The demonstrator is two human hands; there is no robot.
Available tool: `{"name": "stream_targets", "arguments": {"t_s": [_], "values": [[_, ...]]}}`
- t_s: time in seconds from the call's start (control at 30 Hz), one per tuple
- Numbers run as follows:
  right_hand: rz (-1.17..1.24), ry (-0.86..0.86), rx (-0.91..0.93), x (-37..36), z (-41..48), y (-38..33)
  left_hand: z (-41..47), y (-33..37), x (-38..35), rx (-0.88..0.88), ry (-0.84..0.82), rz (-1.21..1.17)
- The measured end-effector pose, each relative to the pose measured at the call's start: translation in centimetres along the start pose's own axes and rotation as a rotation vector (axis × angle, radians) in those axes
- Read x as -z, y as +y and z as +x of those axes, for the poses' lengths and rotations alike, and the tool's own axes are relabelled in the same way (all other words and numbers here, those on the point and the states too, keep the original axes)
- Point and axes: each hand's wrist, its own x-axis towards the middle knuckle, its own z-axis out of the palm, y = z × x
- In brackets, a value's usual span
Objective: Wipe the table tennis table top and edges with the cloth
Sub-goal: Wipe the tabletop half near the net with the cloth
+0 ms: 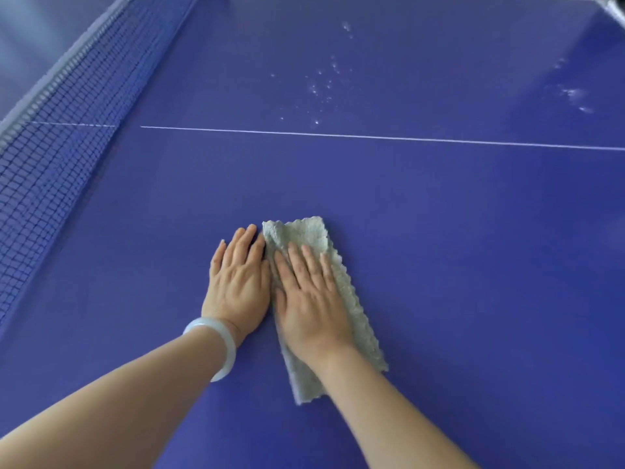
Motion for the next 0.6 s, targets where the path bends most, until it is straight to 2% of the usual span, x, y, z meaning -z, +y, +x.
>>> {"name": "stream_targets", "arguments": {"t_s": [0.03, 0.1, 0.2, 0.27, 0.33, 0.4, 0.47, 0.53, 0.6], "values": [[0.006, -0.008, -0.003, 1.0, -1.2, 1.9, 0.0, 0.0, 0.0, -0.003, 0.008, 0.004], [-0.089, 0.027, -0.144, 3.0, -3.9, 7.7, -0.2, -0.1, 0.0, -0.011, 0.021, 0.015], [-0.202, 0.101, -0.558, 6.2, -8.6, 16.8, -0.2, -0.1, 0.0, -0.009, 0.024, 0.003], [-0.180, 0.119, -0.789, 7.1, -10.6, 18.5, -0.2, -0.1, -0.2, -0.002, 0.028, -0.009], [-0.158, 0.152, -0.877, 5.9, -10.8, 15.7, -0.2, -0.2, -0.3, -0.005, 0.037, -0.015], [-0.156, 0.171, -0.761, 3.8, -10.3, 9.8, -0.3, -0.4, -0.4, -0.021, 0.056, -0.032], [-0.150, 0.170, -0.466, 1.2, -10.4, 2.4, -0.4, -0.8, -0.2, -0.024, 0.068, -0.104], [-0.075, 0.069, -0.160, -0.4, -11.6, -3.0, -0.5, -0.9, 0.0, 0.009, 0.086, -0.225], [-0.017, -0.028, 0.010, -0.2, -13.0, -3.6, -1.0, -0.7, 0.4, 0.087, 0.120, -0.335]]}}
